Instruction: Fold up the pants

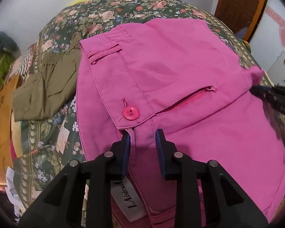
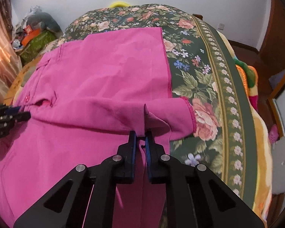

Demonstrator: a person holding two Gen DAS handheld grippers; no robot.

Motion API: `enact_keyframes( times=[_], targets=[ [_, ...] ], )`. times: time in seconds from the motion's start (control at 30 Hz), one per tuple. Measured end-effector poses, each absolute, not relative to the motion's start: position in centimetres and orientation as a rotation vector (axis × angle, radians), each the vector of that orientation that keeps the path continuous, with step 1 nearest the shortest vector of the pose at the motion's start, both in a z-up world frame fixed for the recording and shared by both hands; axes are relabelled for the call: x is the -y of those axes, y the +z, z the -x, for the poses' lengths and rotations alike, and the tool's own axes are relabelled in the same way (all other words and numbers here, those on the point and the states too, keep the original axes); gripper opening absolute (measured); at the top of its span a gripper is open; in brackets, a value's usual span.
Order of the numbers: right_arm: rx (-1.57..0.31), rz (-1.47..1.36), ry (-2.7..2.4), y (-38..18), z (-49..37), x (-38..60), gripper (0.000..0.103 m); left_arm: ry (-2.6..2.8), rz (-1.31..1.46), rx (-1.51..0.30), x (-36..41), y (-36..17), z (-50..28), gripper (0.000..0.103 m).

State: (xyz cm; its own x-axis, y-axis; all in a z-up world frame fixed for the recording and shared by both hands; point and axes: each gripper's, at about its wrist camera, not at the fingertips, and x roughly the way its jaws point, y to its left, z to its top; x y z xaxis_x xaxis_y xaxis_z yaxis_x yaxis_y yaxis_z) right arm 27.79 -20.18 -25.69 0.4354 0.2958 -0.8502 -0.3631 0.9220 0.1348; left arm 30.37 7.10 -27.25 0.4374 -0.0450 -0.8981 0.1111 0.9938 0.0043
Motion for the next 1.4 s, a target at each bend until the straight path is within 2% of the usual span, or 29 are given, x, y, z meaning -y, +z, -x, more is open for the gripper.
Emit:
enact_keyframes(
  times=[0.1,0.13,0.2,0.23,0.27,0.37,0.5,0.6,0.63,0.67,0.77,0.83,0.97,1.2,1.4],
  targets=[
    [-1.033,0.136,0.405,-24.6,-27.0,20.1,0.009,-0.115,-0.029,-1.125,-7.8,-26.8,-30.2,0.029],
    [-1.031,0.136,0.412,-24.2,-26.7,20.4,0.012,-0.116,-0.025,-1.124,-7.9,-26.4,-30.0,0.029],
    [-1.017,0.12,0.427,-23.2,-26.2,21.1,0.03,-0.102,-0.05,-1.1,-8.0,-25.4,-29.6,0.029],
    [-0.989,0.101,0.432,-22.4,-25.9,21.7,0.047,-0.1,-0.057,-1.077,-8.2,-24.7,-29.4,0.029],
    [-0.959,0.087,0.435,-21.8,-25.7,22.1,0.058,-0.1,-0.053,-1.067,-8.3,-24.2,-29.3,0.029],
    [-0.893,0.083,0.441,-20.4,-25.9,22.5,0.059,-0.099,-0.029,-1.038,-9.0,-22.9,-29.7,0.029],
    [-0.9,0.08,0.448,-20.6,-28.6,22.0,0.059,-0.057,-0.035,-1.03,-9.3,-22.8,-31.6,0.029],
    [-0.926,0.037,0.467,-22.0,-30.7,21.4,0.057,-0.026,-0.013,-1.074,-9.6,-24.2,-32.7,0.029],
    [-0.94,0.021,0.476,-22.4,-30.8,21.2,0.048,-0.019,-0.005,-1.086,-9.6,-24.7,-32.8,0.029],
    [-0.96,0.006,0.491,-22.9,-31.3,21.0,0.033,-0.013,0.005,-1.095,-9.7,-25.2,-32.9,0.029],
    [-1.013,-0.019,0.527,-24.2,-31.4,20.5,0.012,0.014,0.019,-1.098,-9.8,-26.5,-32.9,0.03],
    [-1.004,-0.006,0.521,-24.4,-31.0,20.4,0.009,0.035,0.012,-1.077,-9.7,-26.8,-33.0,0.036],
    [-0.935,0.03,0.491,-23.1,-30.5,20.3,0.007,0.071,-0.073,-1.053,-9.3,-26.8,-33.3,0.041],
    [-0.971,0.162,0.441,-26.6,-31.9,18.9,0.006,0.055,-0.043,-1.049,-9.8,-27.4,-33.2,0.042],
    [-1.044,0.141,0.451,-25.5,-32.9,19.4,0.007,0.013,-0.013,-1.073,-10.5,-26.9,-33.3,0.043]
  ],
)
